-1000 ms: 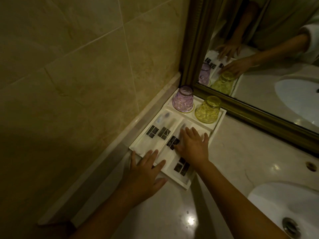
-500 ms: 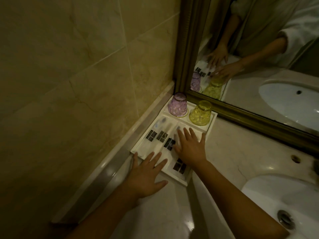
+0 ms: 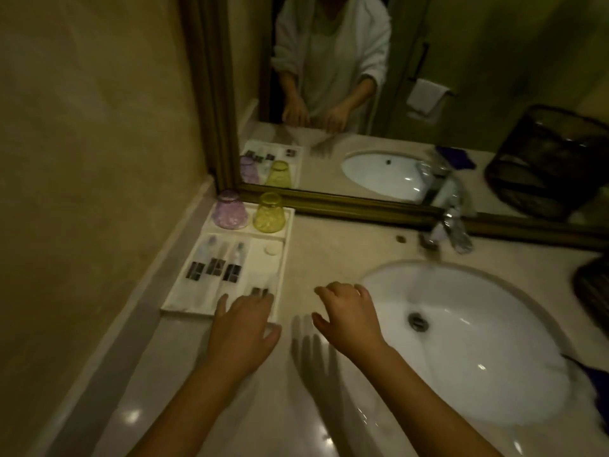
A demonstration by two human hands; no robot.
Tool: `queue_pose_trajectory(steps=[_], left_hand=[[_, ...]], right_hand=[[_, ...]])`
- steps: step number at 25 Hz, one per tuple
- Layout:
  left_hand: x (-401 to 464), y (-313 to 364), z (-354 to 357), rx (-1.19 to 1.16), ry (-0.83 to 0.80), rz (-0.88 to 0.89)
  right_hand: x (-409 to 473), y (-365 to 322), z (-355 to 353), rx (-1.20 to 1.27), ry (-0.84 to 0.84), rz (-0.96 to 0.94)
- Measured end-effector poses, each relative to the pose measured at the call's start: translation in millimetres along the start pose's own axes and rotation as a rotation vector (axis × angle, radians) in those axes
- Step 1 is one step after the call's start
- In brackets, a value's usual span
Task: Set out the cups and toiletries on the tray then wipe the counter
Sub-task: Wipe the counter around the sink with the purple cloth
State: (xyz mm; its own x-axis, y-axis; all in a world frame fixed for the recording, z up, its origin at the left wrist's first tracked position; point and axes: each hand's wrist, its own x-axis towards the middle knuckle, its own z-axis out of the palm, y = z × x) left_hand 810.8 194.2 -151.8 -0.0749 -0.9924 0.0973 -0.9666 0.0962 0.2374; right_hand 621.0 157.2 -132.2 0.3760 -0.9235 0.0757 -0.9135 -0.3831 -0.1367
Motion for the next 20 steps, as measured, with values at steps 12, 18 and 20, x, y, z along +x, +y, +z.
queue_pose_trajectory(steps=[12,18,20], left_hand=[[-97,215,17,0.004,-0.025,0.301],[-161,336,36,-0.082,-0.015,0.352],[-169,368,40,-0.107,-0.025,0.368]], right_hand=[[-252,132,-50,-0.002,0.14,0.336],[-368,209,-75,0.011,0.127,0.367],[-392,233,-80,0.033,0.133,0.391]])
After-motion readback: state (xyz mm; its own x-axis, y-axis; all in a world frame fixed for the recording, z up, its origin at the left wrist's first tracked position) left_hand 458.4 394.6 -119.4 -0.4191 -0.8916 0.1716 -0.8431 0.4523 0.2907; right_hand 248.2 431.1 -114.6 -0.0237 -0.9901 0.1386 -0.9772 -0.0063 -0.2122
